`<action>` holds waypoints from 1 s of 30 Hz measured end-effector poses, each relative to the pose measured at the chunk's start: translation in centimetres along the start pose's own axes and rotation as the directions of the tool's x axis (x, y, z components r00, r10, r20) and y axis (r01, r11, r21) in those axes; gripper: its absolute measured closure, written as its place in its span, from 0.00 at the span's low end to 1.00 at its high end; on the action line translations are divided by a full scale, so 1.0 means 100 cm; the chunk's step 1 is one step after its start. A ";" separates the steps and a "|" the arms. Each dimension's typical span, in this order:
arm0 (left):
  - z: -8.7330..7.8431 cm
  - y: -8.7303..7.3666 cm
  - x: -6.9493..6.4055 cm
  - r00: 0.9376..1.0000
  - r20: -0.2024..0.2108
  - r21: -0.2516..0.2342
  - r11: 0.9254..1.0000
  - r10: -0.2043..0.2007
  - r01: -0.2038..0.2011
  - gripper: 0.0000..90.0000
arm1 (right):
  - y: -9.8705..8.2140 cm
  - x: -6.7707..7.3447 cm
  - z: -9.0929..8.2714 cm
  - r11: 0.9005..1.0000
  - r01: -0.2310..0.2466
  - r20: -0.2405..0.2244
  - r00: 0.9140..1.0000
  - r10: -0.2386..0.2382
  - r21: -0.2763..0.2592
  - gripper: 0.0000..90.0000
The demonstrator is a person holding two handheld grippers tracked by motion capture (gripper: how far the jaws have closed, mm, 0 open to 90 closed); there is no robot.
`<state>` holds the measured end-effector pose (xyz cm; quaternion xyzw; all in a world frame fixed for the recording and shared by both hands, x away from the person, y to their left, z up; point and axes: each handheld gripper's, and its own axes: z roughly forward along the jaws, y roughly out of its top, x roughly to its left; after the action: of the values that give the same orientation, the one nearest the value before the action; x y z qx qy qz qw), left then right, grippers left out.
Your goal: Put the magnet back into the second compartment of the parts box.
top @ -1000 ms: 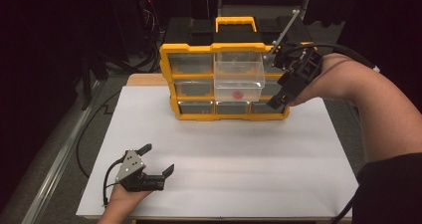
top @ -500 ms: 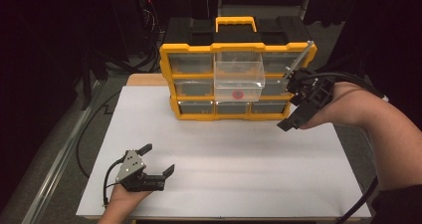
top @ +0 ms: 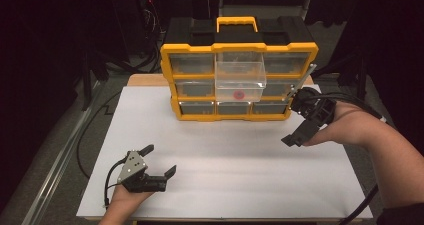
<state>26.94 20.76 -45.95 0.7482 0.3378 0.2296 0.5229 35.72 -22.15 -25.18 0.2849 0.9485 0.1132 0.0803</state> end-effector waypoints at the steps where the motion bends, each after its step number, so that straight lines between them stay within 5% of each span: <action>1: 0.000 0.000 0.000 1.000 -0.001 0.001 1.000 -0.002 0.002 0.01 | -0.001 0.000 0.003 1.000 -0.001 0.005 1.000 0.001 0.005 0.00; 30: -0.001 0.000 0.001 1.000 -0.006 -0.001 1.000 -0.009 0.009 0.01 | -0.030 0.008 0.097 0.999 -0.014 -0.032 0.999 0.015 0.038 0.00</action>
<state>26.97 20.88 -45.93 0.7458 0.3427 0.2295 0.5231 35.57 -22.49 -35.39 0.2915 0.9495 0.1004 0.0589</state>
